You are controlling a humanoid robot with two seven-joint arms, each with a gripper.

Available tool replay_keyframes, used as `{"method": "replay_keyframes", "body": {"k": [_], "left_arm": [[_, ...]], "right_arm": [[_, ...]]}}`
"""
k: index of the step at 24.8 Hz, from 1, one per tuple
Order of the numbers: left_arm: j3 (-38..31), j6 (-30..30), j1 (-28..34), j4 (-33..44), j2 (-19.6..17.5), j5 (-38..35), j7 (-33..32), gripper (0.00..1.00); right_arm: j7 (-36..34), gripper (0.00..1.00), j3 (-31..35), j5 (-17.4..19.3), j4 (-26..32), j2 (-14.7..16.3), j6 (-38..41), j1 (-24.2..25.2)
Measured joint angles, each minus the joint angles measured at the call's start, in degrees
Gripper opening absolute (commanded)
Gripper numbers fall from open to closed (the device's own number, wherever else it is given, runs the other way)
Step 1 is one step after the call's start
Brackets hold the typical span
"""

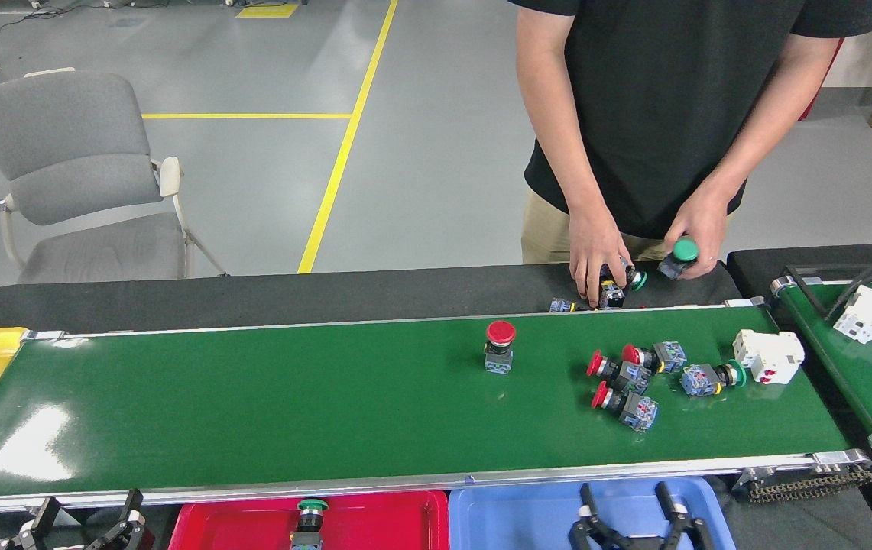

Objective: Pick switch part from conveyor to tray

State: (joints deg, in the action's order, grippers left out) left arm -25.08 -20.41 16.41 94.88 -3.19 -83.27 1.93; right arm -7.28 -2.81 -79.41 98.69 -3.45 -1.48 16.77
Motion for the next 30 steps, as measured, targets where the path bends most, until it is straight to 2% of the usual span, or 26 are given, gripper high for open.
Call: {"method": "replay_keyframes", "body": {"k": [4,6,10,14,21,27,30], "left_arm": [[0.3,0.2,0.0,0.0,0.0,0.0,0.0,1.00],[0.3,0.2,-0.1,0.1,0.0,0.0,0.0,1.00],[0.3,-0.1,-0.1,0.1,0.0,-0.1,0.0,1.00],[0.3,-0.2,-0.5,0.0,0.0,-0.1,0.0,1.00],[1.0,-0.3,-1.0,0.0,0.0,-0.2,0.0,1.00],[1.6,-0.3,-2.2,0.0,0.0,-0.2,-0.2,1.00],[1.8,-0.3,-2.9,0.0,0.0,-0.2,-1.0,1.00]], "right_arm": [[2.6,1.00,0.0,0.7,-2.2,7.9,1.4,-5.4],[5.1,1.00,0.0,1.9,-4.3,8.7,4.9,-7.9],[10.0,1.00,-0.3,2.4,-8.4,8.7,10.1,-14.2],[13.5,1.00,-3.3,2.7,-13.7,7.9,13.0,-18.9],[14.5,1.00,-8.1,2.9,-19.9,6.8,16.2,-24.0],[14.6,1.00,-8.4,2.9,-27.2,5.8,16.6,-31.0],[14.8,0.99,-8.4,2.7,-31.0,3.9,16.5,-34.0]]}}
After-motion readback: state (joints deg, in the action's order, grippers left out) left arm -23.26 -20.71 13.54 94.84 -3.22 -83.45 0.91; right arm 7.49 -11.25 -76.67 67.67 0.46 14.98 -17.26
